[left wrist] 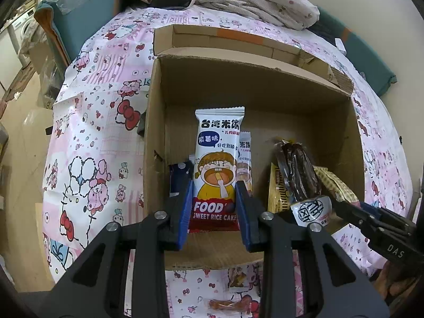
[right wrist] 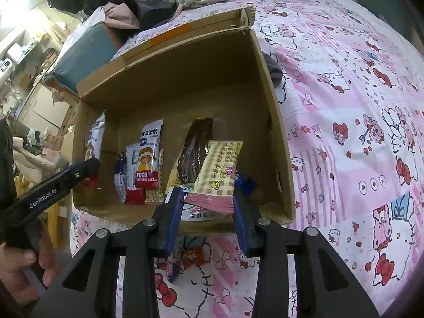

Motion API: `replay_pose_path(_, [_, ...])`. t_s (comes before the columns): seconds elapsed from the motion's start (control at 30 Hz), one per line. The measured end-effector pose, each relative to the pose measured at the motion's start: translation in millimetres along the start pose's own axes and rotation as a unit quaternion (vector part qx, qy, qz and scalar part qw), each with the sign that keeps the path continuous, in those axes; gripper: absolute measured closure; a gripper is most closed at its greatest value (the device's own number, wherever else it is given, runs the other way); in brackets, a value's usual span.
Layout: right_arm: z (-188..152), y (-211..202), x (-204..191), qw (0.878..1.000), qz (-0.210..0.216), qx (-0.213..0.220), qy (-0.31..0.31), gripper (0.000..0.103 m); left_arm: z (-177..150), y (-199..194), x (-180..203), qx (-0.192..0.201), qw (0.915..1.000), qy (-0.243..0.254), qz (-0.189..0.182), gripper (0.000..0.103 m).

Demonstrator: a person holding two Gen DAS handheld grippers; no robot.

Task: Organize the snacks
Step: 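Open both grippers to release the snacks into the box, then withdraw both grippers and reach the left gripper toward the small brown packet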

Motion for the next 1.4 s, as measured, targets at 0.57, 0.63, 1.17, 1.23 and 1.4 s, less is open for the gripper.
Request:
replay_pose_path(0.57, [7,-13,-3,0.999,0.032,0.027,0.013,0.023,-9,-13,14,0.018,0.9994,0.028,0.007,0.021])
replay_pose_path(0.63, [8,-16,-4,0.999,0.032,0.035,0.012,0.023,-10,-15,14,0.021,0.9994,0.028,0.008,0.021])
replay_pose_path(1.17, [-13,-32,-1,0.998,0.04,0.042,0.034,0.023,-19,-51,-13,0.047,0.9984,0.002,0.031,0.021])
replay_pose_path(1.23, [-18,-35,-3,0.998,0.038,0.041,0.032,0.023,-23,-55,-16,0.047,0.9983,0.001,0.033,0.021])
replay_pose_path(1.4, [-27,-39,-6,0.998,0.033,0.038,0.029,0.023,-36,-60,-23,0.039,0.9986,-0.004,0.035,0.021])
Point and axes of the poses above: each gripper's, at about its wrist camera, not at the fingertips, and y roughly the way its jaws point, x to its right, z to its top, the point moved 1 cm from there along y, roughly the way its jaws point, and after that the axes turned 4 degrees about -y, right-handed, at the moved point
